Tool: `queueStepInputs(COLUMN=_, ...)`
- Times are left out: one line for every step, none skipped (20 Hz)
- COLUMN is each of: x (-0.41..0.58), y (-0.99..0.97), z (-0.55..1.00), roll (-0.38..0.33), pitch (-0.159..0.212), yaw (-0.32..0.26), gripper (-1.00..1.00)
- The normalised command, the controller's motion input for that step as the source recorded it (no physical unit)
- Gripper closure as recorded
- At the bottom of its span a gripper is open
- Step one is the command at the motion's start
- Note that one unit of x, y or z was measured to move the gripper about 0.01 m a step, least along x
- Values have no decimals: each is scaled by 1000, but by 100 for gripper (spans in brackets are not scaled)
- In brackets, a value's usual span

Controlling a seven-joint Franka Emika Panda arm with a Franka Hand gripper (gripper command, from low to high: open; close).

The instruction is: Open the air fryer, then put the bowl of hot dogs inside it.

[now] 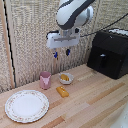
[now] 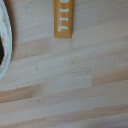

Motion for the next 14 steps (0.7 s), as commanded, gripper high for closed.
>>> queueStepInputs(x=34, y=0, z=66, roll=-31, pitch=-13, yaw=-375, gripper=-100)
queueStepInputs(x=60, y=0, z=57, roll=-29, pitch=-33, yaw=-375, gripper=-100)
queueStepInputs(x=60, y=0, z=57, roll=-29, pitch=-33, yaw=-375, gripper=-100)
queueStepInputs(x=74, y=0, z=54, roll=-31, pitch=-36, yaw=-375, gripper=-100)
queueStepInputs(x=86, y=0, z=57, roll=-31, pitch=-32, yaw=-375, gripper=-100)
queueStepInputs(x=91, y=0, z=57, roll=-33, pitch=-29, yaw=-375, gripper=-100)
queueStepInputs(x=97, y=-11, z=57, roll=-33, pitch=-24, yaw=-375, gripper=-100)
queueStepInputs(x=94, y=-9, z=60, roll=-33, pitch=-21, yaw=-375, gripper=-100)
queueStepInputs(x=94, y=-11, z=60, roll=-35, pitch=-20, yaw=-375, gripper=-100)
queueStepInputs(x=103, y=-14, z=63, roll=-40, pitch=-19, yaw=-375, gripper=-100)
queueStepInputs(x=91, y=-31, z=63, roll=-47, pitch=-17, yaw=-375, gripper=-100)
queueStepInputs(x=69, y=-43, z=63, roll=-55, pitch=-27, yaw=-373, gripper=-100)
queueStepInputs(x=9, y=-9, z=0, roll=-63, pitch=-58, yaw=-344, gripper=-100)
queueStepInputs(x=0, y=-20, z=0, roll=-94, pitch=-54, yaw=-318, gripper=-100)
